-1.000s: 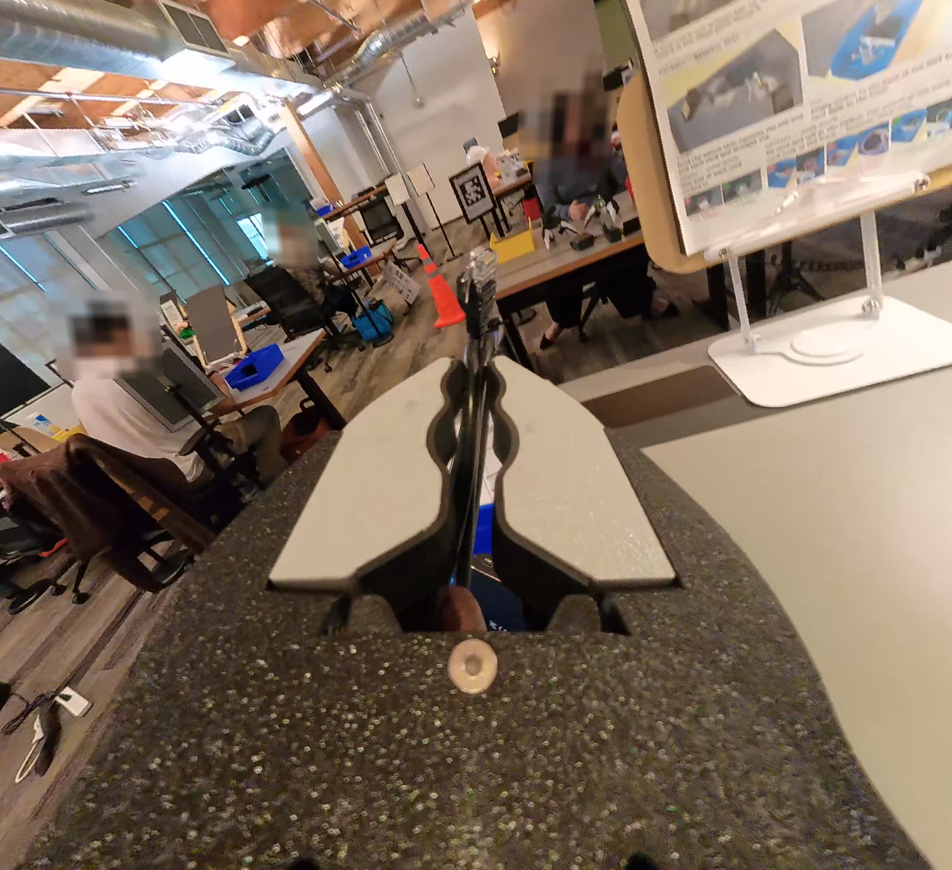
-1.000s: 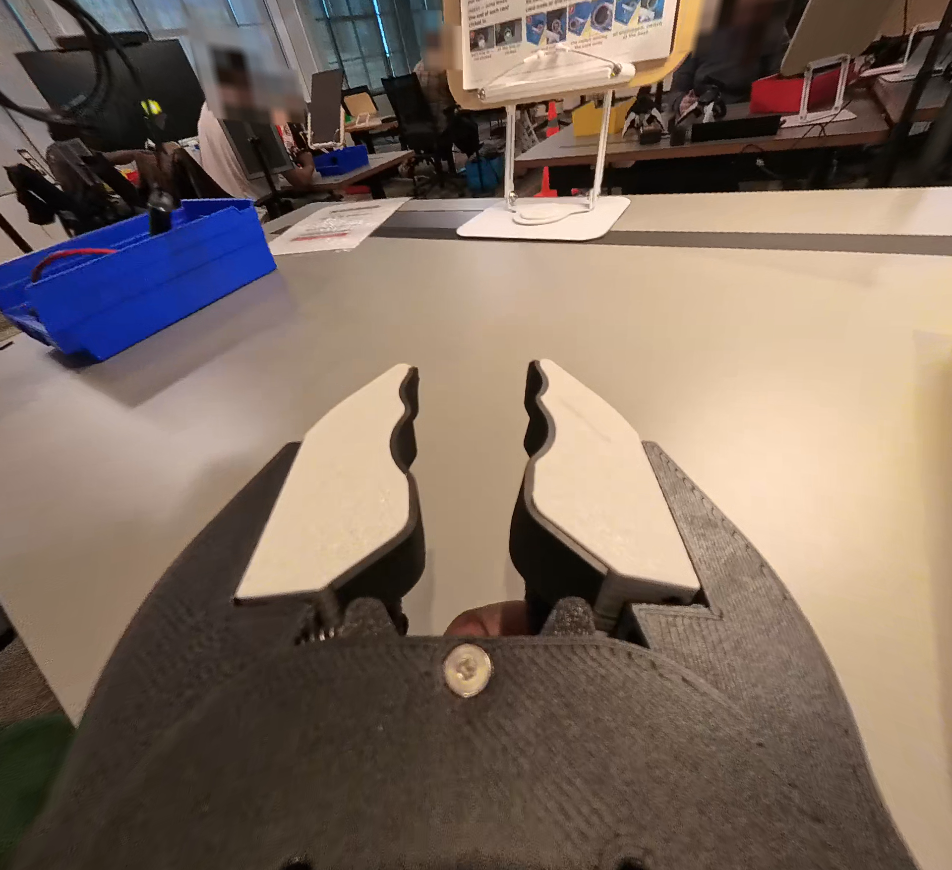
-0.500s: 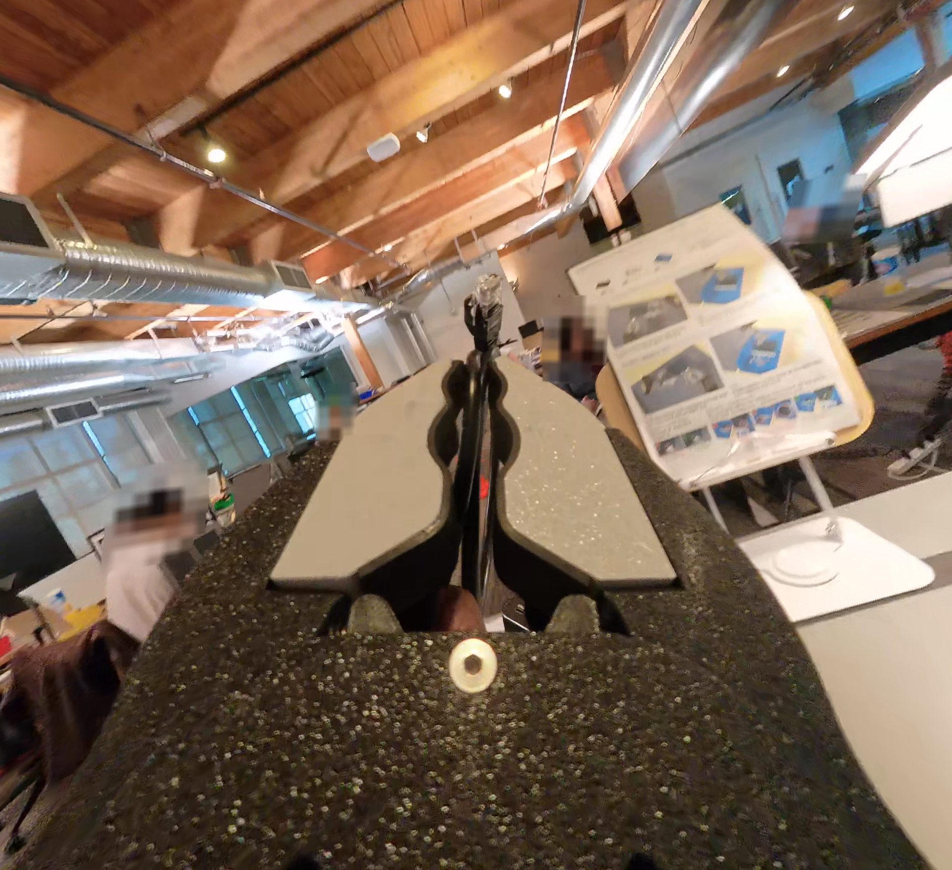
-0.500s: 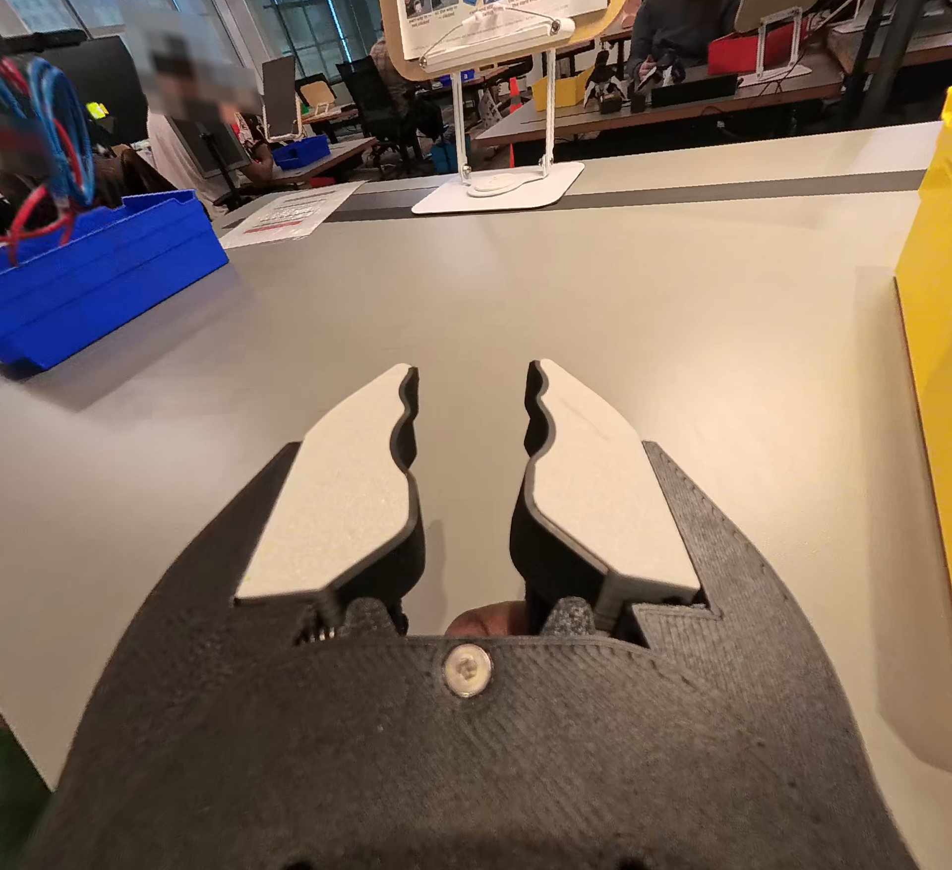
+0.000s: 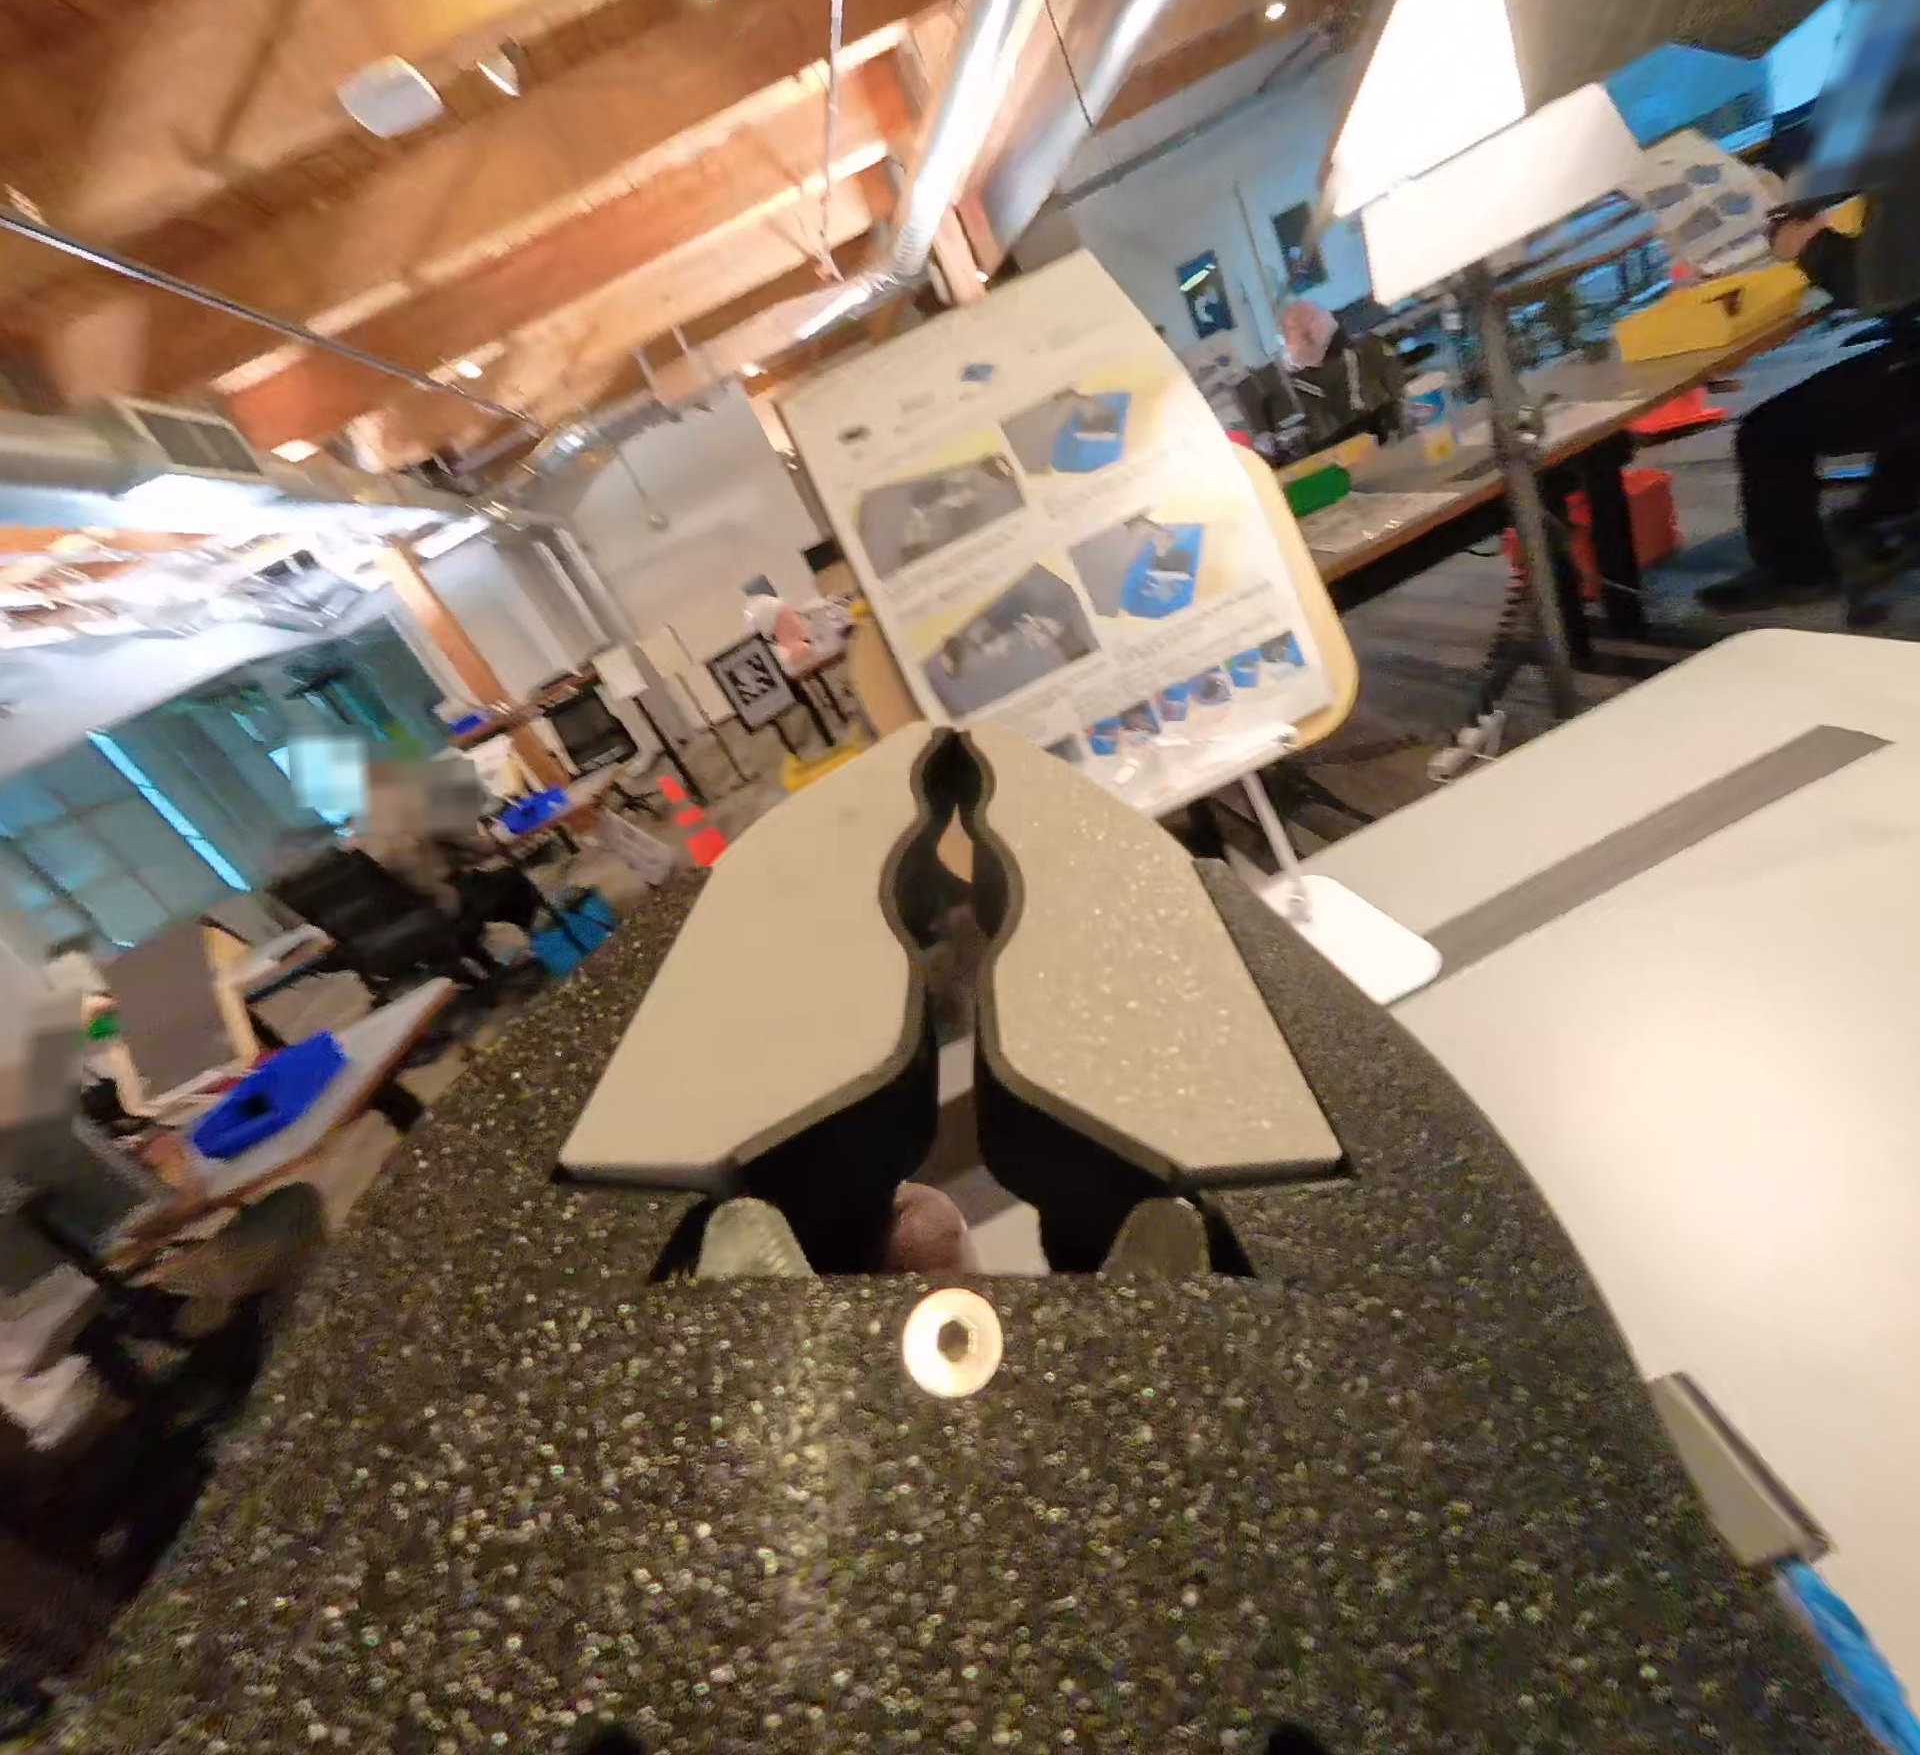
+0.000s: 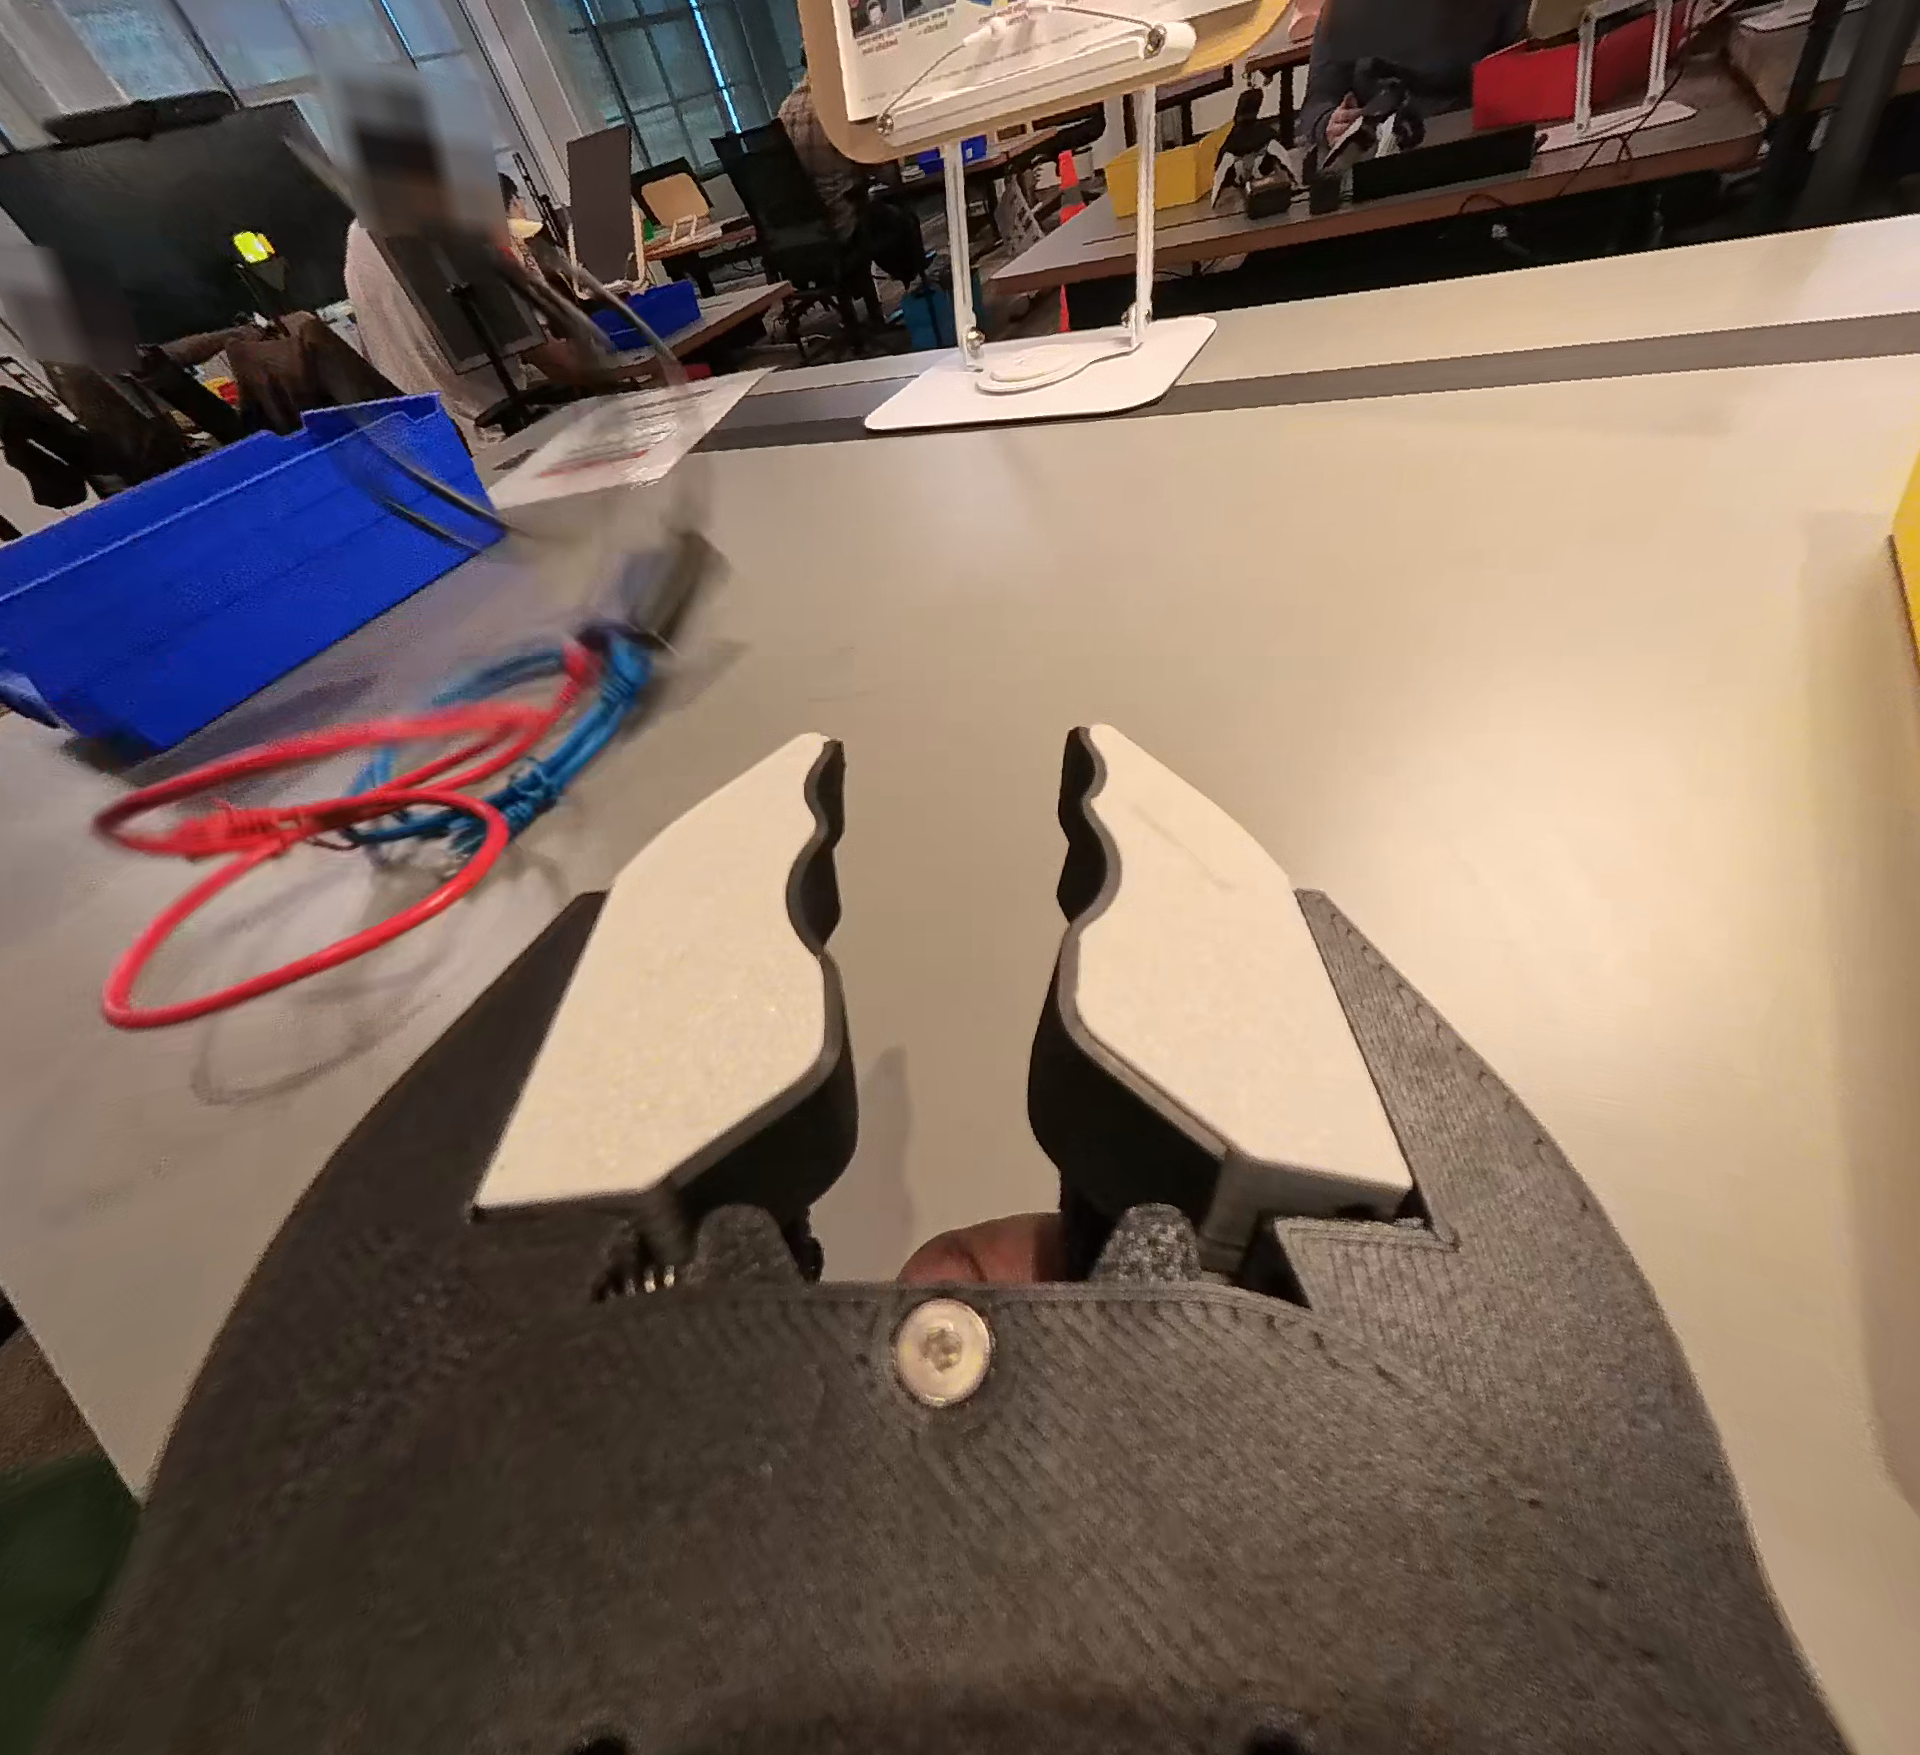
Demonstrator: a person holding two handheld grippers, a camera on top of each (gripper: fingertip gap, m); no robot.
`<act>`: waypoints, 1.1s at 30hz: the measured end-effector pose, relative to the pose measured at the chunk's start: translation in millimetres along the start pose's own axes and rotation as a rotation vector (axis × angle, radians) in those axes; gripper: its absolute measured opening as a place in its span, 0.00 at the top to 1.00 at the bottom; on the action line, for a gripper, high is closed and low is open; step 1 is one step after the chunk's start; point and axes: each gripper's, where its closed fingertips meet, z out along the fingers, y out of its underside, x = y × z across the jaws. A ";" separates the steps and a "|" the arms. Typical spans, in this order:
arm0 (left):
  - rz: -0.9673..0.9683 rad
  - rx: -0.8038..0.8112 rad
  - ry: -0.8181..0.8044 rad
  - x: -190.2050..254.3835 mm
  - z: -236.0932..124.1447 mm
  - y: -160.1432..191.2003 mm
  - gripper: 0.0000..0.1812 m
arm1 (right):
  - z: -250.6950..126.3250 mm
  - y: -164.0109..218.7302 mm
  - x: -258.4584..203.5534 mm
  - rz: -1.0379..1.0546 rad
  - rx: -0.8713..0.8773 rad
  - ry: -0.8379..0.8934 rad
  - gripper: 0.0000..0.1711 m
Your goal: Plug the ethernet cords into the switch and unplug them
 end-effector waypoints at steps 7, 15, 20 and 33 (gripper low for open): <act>-0.091 -0.107 0.227 79.8 20.5 72.2 1.00 | 7.2 3.4 -13.2 -0.006 -0.015 -0.024 0.77; -0.167 -0.280 0.338 135.3 8.4 181.3 0.92 | 6.6 -24.2 -57.8 0.132 0.094 -0.102 0.75; -0.237 -0.378 0.304 141.1 14.0 240.7 0.91 | -33.4 -107.2 -82.2 0.540 0.540 -0.088 0.71; -0.345 -0.390 0.225 120.0 34.6 296.0 0.91 | -174.0 -252.9 -210.6 0.457 1.211 -0.338 0.69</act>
